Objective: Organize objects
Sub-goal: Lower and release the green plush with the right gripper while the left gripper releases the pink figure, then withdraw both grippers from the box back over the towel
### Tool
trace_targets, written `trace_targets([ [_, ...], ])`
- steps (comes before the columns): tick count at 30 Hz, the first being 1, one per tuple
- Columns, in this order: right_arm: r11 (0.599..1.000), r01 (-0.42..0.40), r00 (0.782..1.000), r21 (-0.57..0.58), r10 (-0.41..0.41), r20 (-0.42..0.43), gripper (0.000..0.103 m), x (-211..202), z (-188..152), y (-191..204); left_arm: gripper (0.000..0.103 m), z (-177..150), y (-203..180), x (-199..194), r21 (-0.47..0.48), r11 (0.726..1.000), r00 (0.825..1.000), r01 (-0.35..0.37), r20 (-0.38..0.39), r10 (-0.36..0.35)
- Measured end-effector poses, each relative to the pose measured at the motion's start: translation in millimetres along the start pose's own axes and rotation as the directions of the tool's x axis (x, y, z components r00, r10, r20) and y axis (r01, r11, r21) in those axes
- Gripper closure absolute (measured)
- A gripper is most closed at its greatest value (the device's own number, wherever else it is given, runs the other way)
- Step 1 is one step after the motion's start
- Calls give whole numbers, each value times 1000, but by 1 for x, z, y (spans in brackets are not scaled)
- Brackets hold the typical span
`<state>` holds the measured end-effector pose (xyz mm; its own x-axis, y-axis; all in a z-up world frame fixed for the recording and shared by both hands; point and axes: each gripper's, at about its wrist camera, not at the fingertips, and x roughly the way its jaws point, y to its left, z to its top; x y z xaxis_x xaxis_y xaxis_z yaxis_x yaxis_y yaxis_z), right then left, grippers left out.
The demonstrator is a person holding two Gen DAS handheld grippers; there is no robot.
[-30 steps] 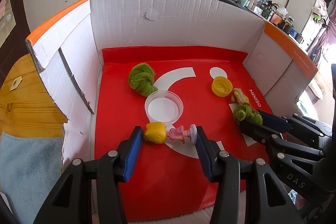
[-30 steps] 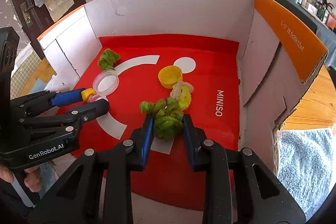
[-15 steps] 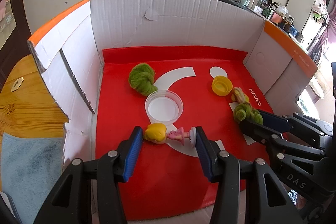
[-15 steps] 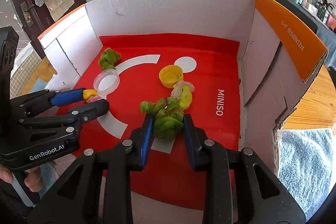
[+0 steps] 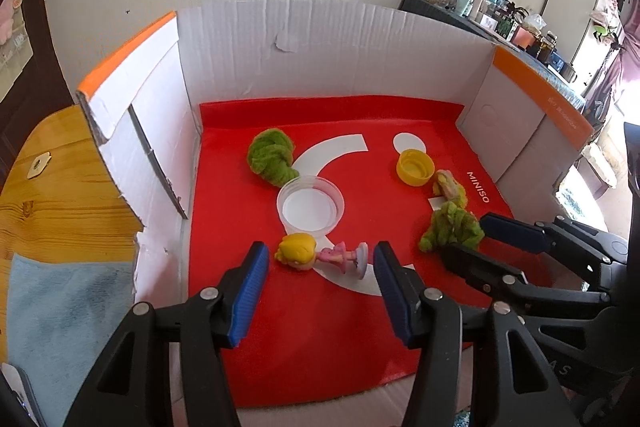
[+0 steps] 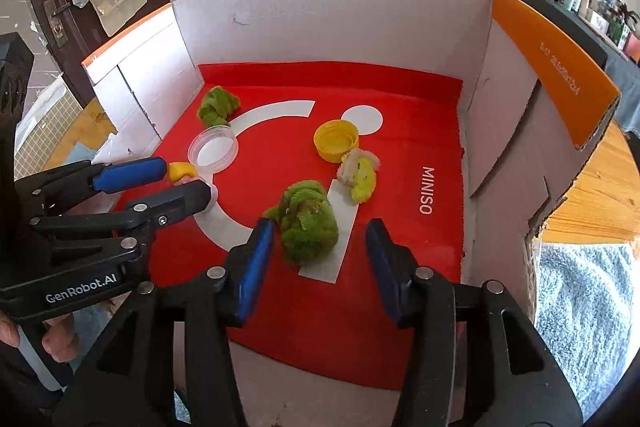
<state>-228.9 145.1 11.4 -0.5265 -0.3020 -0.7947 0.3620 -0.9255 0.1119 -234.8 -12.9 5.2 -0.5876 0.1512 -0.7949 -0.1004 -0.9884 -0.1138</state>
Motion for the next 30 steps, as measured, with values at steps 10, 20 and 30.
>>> trace_targets([
  [10, 1000, -9, 1000, 5, 9, 15, 56, -10, -5, 1, 41, -5, -3, -6, 3, 1000, 1000, -5, 14, 5],
  [20, 1000, -12, 999, -4, 12, 37, 48, -23, -10, 6, 41, -16, -2, -22, 3, 1000, 999, -17, 32, 17],
  [30, 1000, -4, 998, -15, 5, 65, 38, -41, -18, 13, 35, -28, -1, -41, -6, 1000, 998, -21, 55, 22],
])
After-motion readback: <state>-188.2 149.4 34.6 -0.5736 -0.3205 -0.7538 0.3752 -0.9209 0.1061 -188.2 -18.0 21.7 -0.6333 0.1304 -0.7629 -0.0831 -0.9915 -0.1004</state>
